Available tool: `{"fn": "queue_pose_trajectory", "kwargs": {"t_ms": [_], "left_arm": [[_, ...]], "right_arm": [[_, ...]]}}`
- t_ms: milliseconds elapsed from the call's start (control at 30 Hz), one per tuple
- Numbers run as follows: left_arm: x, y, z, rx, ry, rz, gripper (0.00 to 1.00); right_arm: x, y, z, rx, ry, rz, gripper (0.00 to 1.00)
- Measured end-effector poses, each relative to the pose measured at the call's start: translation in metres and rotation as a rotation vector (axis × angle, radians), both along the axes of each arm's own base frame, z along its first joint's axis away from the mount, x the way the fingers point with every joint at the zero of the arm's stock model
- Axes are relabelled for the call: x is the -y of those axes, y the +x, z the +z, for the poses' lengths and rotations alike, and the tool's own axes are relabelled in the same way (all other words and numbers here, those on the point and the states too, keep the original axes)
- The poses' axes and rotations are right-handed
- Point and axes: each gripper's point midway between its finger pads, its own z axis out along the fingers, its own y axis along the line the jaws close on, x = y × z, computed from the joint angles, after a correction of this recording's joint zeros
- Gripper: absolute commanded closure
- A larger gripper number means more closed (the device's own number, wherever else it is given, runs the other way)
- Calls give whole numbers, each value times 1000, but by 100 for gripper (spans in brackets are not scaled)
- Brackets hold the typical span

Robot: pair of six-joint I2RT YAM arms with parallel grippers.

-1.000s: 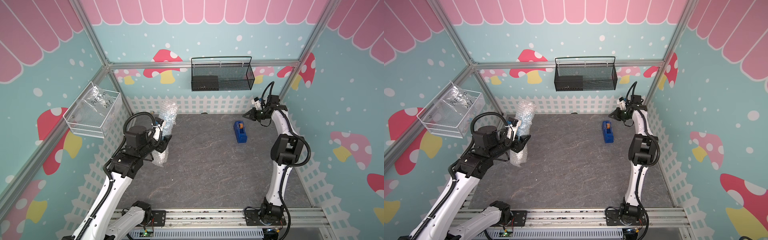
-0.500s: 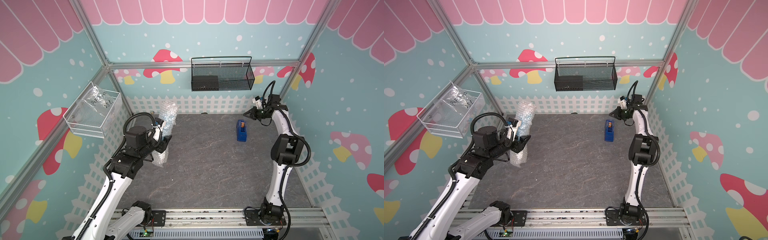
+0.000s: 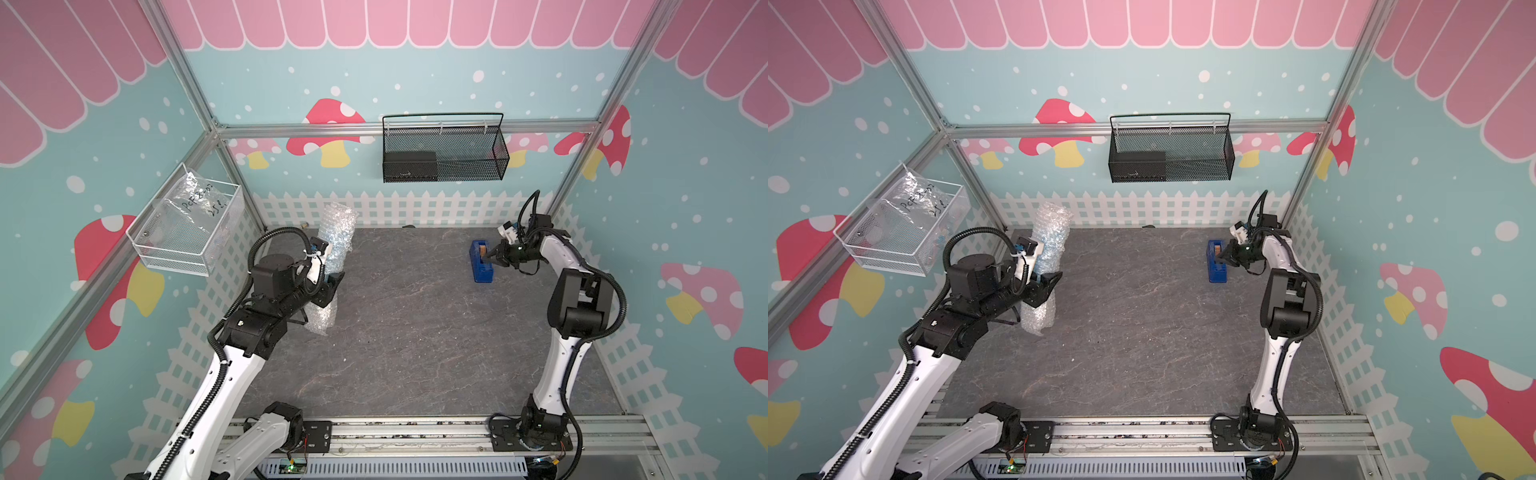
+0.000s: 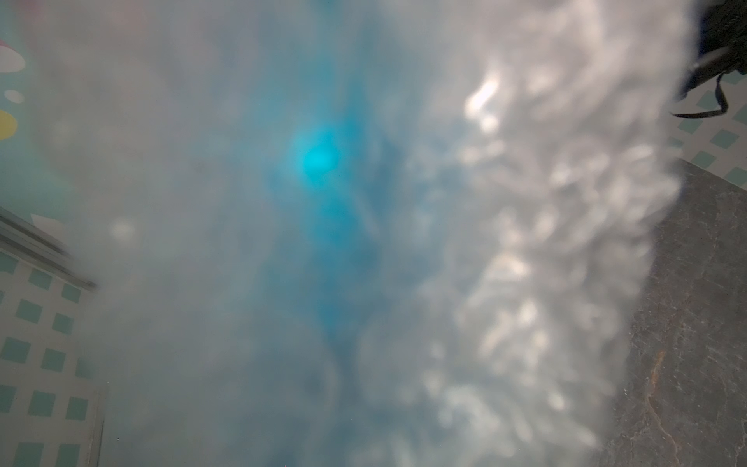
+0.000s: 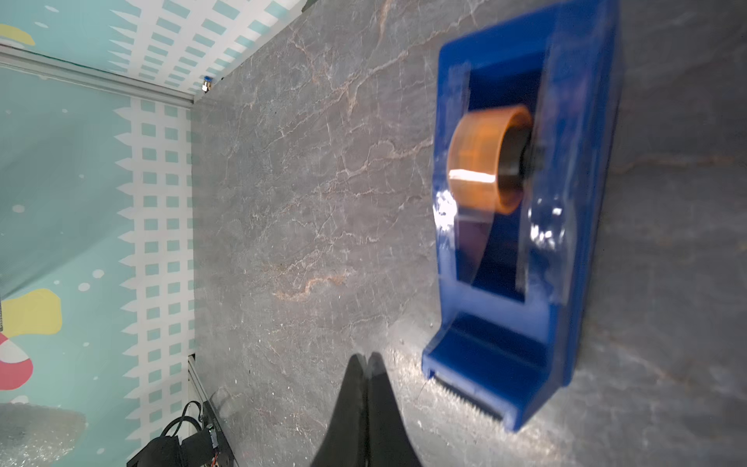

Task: Wrap wine bottles in bubble wrap
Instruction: Tear off the tape using the Tape Cutter.

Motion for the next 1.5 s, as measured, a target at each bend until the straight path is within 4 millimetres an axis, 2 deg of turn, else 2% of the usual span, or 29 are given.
{"fn": "queue_pose_trajectory", "kwargs": {"t_ms": [67, 167, 400, 833, 1067, 1500], "left_arm": [[0, 0, -2, -4, 1, 0, 100], [0, 0, -2, -3, 1, 0, 100], [-2, -5, 2, 17, -4, 3, 100], [-4, -6, 2, 23, -5, 7, 100], [-3, -6, 2, 22, -5, 6, 100], [-2, -3, -2, 9, -3, 3, 100]], "right_arm": [[-2, -18, 9, 8, -12, 2, 100], [-2, -33, 13, 31, -31, 1, 100], [-2, -58, -23, -56, -36, -10, 100], [13, -63, -34, -58, -96, -48, 100], [11, -77, -56, -93, -90, -45, 100], [11, -75, -56, -83, -92, -49, 100]]}}
